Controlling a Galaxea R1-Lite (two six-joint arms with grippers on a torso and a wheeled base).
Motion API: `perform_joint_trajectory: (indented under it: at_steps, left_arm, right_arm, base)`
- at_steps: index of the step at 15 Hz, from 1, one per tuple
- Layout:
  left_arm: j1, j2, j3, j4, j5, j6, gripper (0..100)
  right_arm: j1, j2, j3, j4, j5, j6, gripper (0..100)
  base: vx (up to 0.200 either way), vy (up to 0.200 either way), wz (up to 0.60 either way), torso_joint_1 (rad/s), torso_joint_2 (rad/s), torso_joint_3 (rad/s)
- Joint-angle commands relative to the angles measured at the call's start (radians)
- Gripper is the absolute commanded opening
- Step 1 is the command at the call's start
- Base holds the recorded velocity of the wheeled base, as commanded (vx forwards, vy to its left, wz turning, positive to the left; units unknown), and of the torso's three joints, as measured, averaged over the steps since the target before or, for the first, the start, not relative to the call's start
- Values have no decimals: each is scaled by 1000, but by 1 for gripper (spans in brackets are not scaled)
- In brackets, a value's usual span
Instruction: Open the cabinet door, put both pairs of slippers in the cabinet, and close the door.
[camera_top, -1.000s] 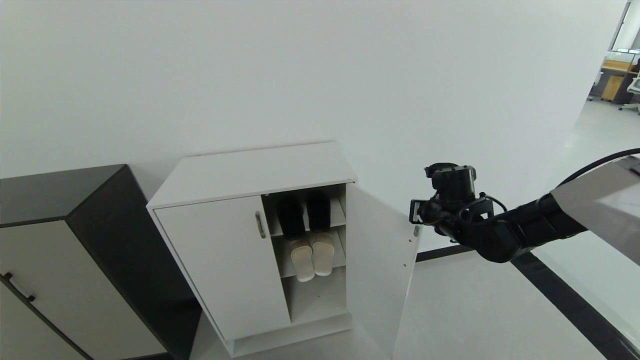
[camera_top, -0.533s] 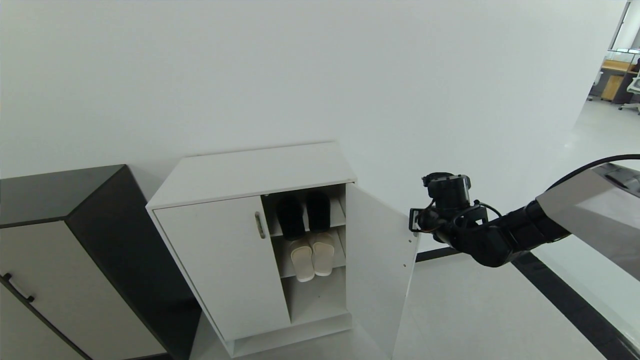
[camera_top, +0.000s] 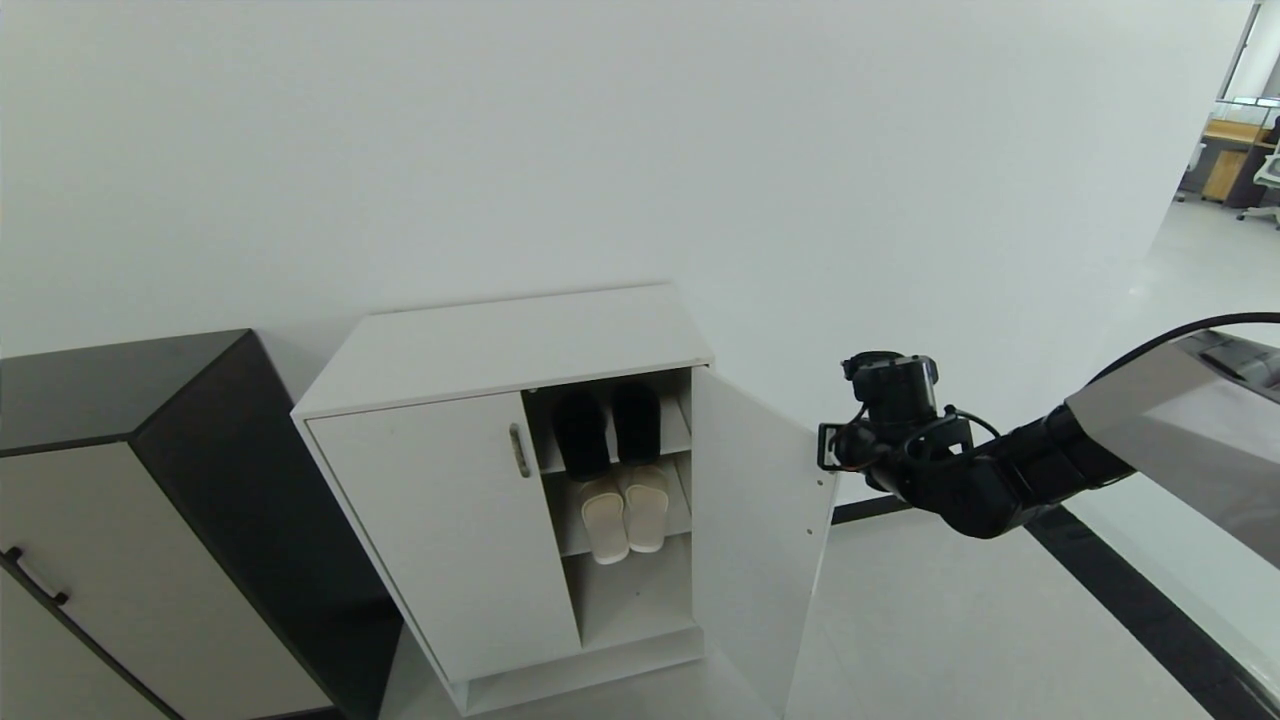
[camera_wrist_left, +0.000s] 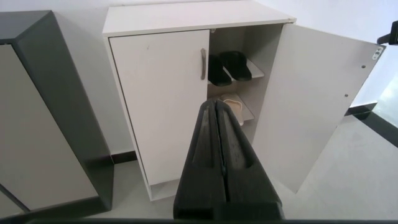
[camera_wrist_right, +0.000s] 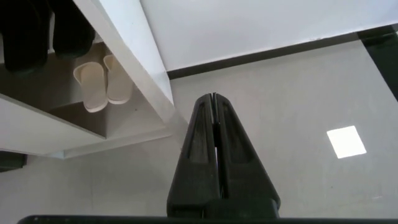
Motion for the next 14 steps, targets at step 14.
perform_joint_trajectory:
  at_steps: [14]
  left_arm:
    - [1,1,0,0,0,-2,0]
  right_arm:
    - [330,-129,230,-89,-37,6,0]
  base:
    - [0,0,0,0,0,0]
